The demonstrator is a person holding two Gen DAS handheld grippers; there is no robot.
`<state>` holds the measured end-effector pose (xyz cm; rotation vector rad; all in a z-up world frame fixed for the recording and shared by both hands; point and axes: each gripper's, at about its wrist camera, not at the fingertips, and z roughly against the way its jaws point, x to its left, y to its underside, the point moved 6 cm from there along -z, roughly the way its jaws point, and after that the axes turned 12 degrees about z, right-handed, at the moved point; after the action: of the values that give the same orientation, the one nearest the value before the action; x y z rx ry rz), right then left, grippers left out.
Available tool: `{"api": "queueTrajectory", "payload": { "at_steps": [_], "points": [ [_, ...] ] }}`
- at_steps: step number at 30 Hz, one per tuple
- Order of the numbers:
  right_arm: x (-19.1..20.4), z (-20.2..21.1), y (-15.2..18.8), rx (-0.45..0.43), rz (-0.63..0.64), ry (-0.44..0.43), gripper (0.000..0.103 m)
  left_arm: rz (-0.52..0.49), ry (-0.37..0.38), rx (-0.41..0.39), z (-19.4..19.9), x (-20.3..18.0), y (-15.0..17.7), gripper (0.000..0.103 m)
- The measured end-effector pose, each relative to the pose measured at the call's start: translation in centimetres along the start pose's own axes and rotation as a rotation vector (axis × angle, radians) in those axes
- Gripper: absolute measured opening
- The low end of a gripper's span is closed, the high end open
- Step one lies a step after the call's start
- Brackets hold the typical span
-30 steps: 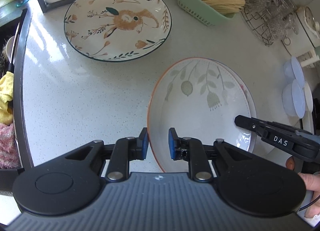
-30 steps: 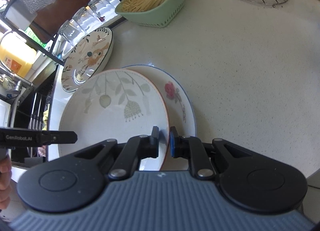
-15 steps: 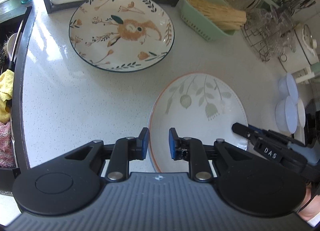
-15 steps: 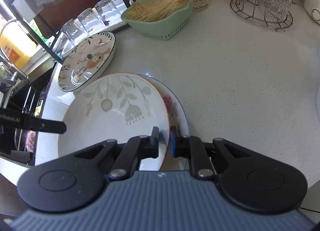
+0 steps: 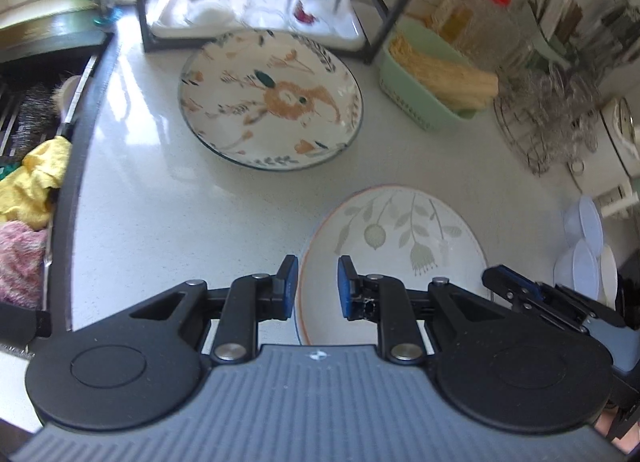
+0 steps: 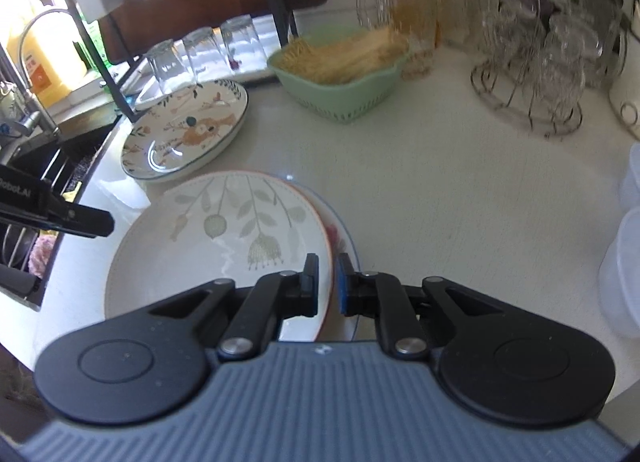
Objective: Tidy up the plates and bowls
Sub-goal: 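Lower the leaf-pattern plate onto the rose-pattern plate with the left tool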
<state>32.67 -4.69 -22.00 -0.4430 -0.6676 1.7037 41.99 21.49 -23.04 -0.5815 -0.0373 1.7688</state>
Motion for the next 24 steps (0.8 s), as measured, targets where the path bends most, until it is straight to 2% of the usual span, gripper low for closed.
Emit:
{"api": "queueTrajectory", "payload": {
  "at_steps": [11,17,24],
  "points": [
    [-1.3,5.7,-2.6,-0.124,-0.063,-0.085,0.012,0.002,-0.026,-0.173,6.1,-2.0,0.3,0.023],
    [-1.8,9.3,-3.9,-0.174,-0.057,-0.135,0.012,0.009,-0.006,-0.258,9.6,-4.2,1.3,0.023],
    [-3.0,13.2,-3.5,-0.227,-0.027,-0.133,0.012,-0.048,0.011,-0.302,11.1,-8.1,3.8,0.023]
  ]
}}
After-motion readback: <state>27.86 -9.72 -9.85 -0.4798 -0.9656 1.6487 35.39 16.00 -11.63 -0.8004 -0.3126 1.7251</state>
